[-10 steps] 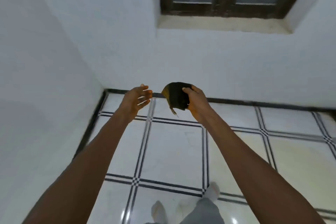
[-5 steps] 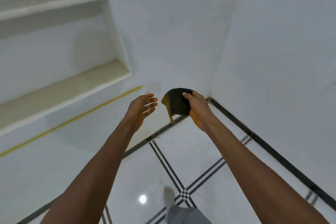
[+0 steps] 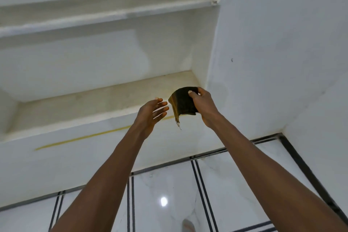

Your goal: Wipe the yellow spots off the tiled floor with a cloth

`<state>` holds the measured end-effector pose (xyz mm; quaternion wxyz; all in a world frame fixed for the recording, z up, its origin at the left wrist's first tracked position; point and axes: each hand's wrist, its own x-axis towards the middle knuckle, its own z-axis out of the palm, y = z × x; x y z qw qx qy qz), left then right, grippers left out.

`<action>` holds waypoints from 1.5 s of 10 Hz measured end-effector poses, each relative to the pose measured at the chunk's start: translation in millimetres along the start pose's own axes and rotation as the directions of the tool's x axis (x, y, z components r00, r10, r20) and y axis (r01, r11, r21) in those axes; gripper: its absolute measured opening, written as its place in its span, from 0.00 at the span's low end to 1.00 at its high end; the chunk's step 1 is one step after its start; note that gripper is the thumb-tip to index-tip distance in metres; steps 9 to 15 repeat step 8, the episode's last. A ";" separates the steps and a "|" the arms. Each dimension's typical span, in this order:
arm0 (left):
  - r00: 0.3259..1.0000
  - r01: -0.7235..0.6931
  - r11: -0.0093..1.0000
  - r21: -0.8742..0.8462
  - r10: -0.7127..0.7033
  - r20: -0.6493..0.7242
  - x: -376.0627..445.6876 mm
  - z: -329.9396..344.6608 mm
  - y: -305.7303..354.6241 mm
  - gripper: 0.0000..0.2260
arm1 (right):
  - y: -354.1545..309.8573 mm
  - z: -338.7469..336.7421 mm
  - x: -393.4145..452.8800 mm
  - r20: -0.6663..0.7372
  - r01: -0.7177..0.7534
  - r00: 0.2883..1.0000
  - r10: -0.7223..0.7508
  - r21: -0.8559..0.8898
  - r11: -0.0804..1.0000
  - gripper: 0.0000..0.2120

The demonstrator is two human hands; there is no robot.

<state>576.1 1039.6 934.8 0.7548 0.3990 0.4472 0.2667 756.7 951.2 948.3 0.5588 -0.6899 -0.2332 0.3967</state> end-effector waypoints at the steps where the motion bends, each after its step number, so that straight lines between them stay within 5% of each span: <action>1: 0.999 0.001 0.999 -0.044 -0.003 -0.036 30.4 0.1 14.6 0.10 | -6.8 18.3 37.3 0.024 0.025 0.999 -0.022 -0.120 0.992 0.16; 3: 0.997 0.017 0.995 -0.095 -0.023 -0.068 92.7 -6.6 40.0 0.11 | -19.9 35.2 108.0 0.161 0.038 0.987 -0.028 -0.061 0.997 0.15; 4: 0.995 0.063 0.992 -0.114 -0.072 -0.070 117.1 -6.0 43.6 0.14 | -17.1 19.5 140.6 0.117 0.061 0.992 -0.048 -0.118 0.991 0.16; 6: 0.990 0.127 0.989 -0.070 -0.131 -0.060 156.3 11.6 32.6 0.13 | 15.4 -5.0 194.1 0.040 0.009 0.999 0.016 -0.558 0.829 0.23; 7: 0.987 0.152 0.985 -0.082 -0.156 -0.046 162.7 16.8 23.7 0.15 | 26.5 -7.3 195.1 0.026 0.089 0.995 -0.092 -0.606 0.791 0.24; 8: 0.985 0.160 0.983 -0.089 -0.165 -0.051 160.0 19.6 19.2 0.14 | 30.0 -8.6 190.9 0.009 0.204 0.970 -0.242 -0.574 0.793 0.22; 15: 0.985 0.160 0.983 -0.089 -0.165 -0.051 160.0 19.6 19.2 0.14 | 30.0 -8.6 190.9 0.009 0.204 0.970 -0.242 -0.574 0.793 0.22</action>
